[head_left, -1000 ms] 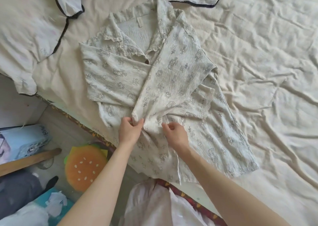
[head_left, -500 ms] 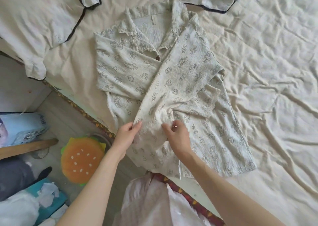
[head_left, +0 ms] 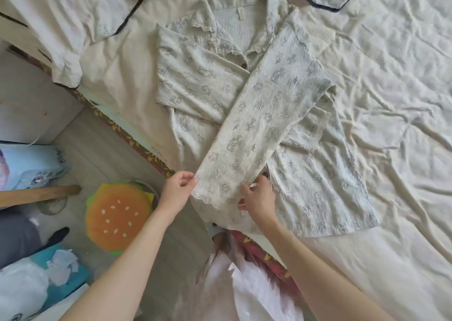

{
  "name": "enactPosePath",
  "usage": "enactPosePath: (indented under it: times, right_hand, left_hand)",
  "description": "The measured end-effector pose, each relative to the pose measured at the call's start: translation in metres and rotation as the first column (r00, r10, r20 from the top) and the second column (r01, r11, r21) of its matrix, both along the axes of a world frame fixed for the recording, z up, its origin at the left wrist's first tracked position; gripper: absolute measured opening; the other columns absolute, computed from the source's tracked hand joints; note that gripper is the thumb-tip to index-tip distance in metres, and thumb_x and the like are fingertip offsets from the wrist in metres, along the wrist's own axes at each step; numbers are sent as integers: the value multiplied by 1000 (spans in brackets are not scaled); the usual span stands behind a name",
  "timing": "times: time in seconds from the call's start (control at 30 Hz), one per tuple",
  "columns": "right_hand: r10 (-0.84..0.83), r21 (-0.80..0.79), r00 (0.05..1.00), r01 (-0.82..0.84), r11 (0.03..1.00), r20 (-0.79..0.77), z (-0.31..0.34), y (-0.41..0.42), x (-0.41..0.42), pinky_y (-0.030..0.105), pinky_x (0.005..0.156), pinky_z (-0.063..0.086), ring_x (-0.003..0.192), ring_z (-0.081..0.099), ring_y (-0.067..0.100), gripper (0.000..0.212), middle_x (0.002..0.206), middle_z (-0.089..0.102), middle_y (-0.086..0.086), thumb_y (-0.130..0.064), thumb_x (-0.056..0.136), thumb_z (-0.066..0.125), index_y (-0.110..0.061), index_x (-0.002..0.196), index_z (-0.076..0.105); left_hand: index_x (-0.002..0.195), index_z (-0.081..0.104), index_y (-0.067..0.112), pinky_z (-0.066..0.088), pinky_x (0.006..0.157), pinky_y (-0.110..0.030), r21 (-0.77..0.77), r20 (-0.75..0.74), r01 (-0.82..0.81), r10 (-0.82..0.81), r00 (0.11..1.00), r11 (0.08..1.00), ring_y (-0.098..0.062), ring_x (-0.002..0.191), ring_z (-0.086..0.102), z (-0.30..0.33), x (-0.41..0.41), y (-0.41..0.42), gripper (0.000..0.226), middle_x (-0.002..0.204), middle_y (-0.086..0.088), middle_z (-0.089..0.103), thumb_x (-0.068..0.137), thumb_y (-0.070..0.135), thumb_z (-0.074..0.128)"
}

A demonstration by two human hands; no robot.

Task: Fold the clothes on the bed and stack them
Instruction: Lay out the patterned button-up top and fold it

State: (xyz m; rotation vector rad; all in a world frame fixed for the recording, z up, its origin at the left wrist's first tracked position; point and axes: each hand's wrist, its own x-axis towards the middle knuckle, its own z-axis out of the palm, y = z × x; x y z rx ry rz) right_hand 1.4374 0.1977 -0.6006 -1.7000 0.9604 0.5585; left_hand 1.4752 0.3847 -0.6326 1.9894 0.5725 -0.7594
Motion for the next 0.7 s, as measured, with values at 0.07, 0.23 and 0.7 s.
enactPosePath:
  times: [0.07, 0.23, 0.7]
  right_hand:
    - [16, 0, 995, -16, 1000, -102, -11, -10, -12, 38, 68, 59, 69, 66, 19, 17, 92, 65, 8, -16, 96, 52, -12, 110, 45]
    - [22, -239, 1000, -24, 971, -12, -19, -57, -31, 37, 64, 56, 69, 63, 15, 21, 89, 65, 3, -21, 98, 49, -8, 112, 55]
    - [214, -605, 945, -322, 728, -247, -36, -217, -60, 46, 103, 31, 128, 40, 34, 64, 140, 41, 17, -43, 90, 52, -6, 139, 37]
  left_hand:
    - [109, 57, 16, 49, 78, -32, 23, -151, 46, -42, 988, 999, -17, 85, 60, -12, -13, 4, 17, 103, -2, 61, 93, 24, 58]
    - [143, 31, 16, 39, 97, -35, 80, -139, -72, 83, 987, 994, -23, 123, 46, -32, -25, 17, 57, 139, -6, 45, 94, 34, 56]
    - [103, 58, 21, 42, 74, -23, -71, -191, -143, 127, 973, 987, -1, 89, 56, -41, -93, 5, 11, 96, 14, 61, 92, 22, 60]
